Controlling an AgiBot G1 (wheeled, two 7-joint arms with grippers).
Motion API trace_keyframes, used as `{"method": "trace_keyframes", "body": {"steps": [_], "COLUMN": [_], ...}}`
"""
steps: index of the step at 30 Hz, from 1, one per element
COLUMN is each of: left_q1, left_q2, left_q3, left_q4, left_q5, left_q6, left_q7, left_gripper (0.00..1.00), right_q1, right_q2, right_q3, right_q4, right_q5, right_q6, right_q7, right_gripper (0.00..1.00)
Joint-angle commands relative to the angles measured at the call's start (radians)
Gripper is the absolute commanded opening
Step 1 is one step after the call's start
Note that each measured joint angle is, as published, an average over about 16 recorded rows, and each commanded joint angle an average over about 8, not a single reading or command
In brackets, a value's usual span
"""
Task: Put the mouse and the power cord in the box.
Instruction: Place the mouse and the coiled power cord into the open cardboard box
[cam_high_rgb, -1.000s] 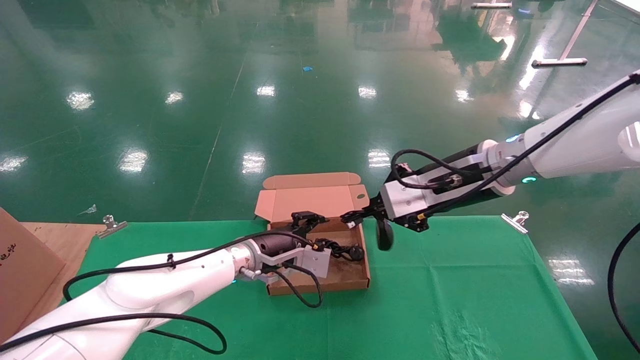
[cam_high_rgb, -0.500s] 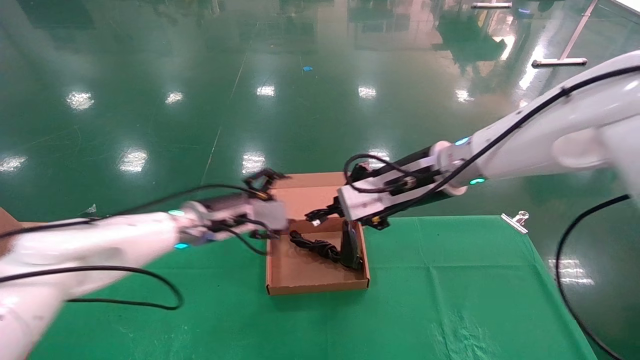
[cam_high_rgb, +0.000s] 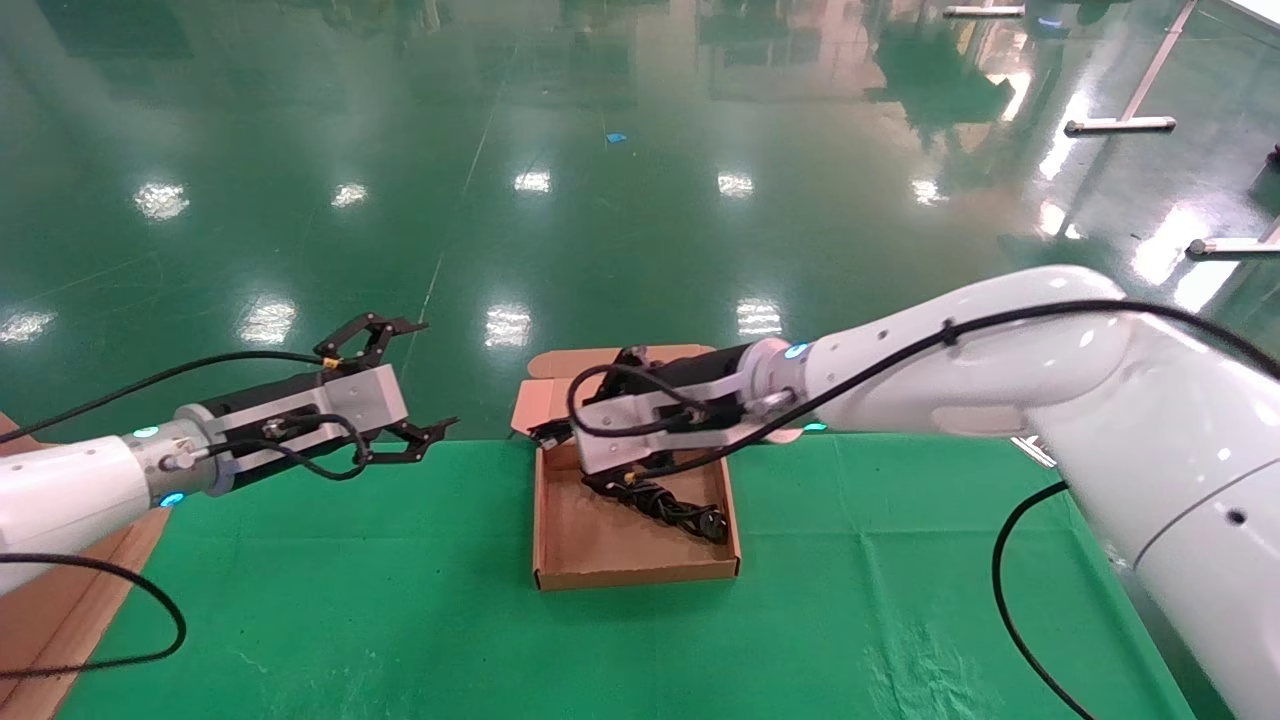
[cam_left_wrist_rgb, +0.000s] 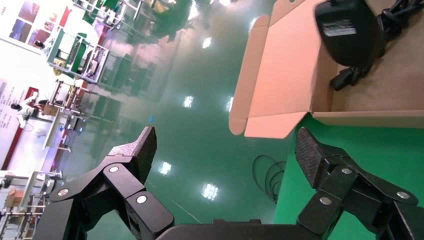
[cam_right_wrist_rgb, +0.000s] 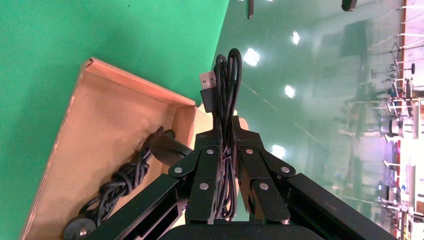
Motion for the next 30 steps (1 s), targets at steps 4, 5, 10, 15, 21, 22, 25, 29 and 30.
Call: {"method": "trace_keyframes", "body": {"steps": [4,5,10,15,21,22,25,29,30], "left_q1": [0.012,0.014,0.017,0.015,0.015,0.015,0.015,0.015,0.015], "left_q2": [-0.011,-0.009,-0.002,0.000,-0.001,-0.001,-0.001,0.000,0.000], "left_q3": [-0.010,-0.011,-0.018,-0.021,-0.023,-0.023,-0.023,-0.022,-0.022], "left_q4": [0.026,0.031,0.050,0.064,0.071,0.071,0.069,0.067,0.067], "left_q5": [-0.014,-0.015,-0.023,-0.028,-0.031,-0.031,-0.031,-0.031,-0.030], "left_q6": [0.014,0.014,0.018,0.026,0.030,0.030,0.030,0.029,0.028], "left_q7": [0.019,0.025,0.048,0.058,0.060,0.060,0.060,0.059,0.059], "left_gripper": [1.00,1.00,1.00,1.00,1.00,1.00,1.00,1.00,1.00], "right_q1": [-0.021,-0.023,-0.032,-0.042,-0.048,-0.048,-0.047,-0.047,-0.046], "right_q2": [0.001,0.001,0.002,0.003,0.003,0.003,0.003,0.003,0.003], "right_q3": [-0.104,-0.122,-0.204,-0.254,-0.268,-0.267,-0.264,-0.260,-0.258], "right_q4": [0.047,0.047,0.040,0.035,0.032,0.031,0.031,0.031,0.031], "right_q5": [0.035,0.040,0.058,0.082,0.104,0.103,0.099,0.093,0.091], "right_q6": [0.075,0.087,0.133,0.151,0.156,0.155,0.153,0.151,0.150], "right_q7": [0.061,0.069,0.096,0.116,0.129,0.128,0.125,0.122,0.121], "right_gripper": [0.00,0.00,0.19,0.81,1.00,1.00,1.00,1.00,1.00]}}
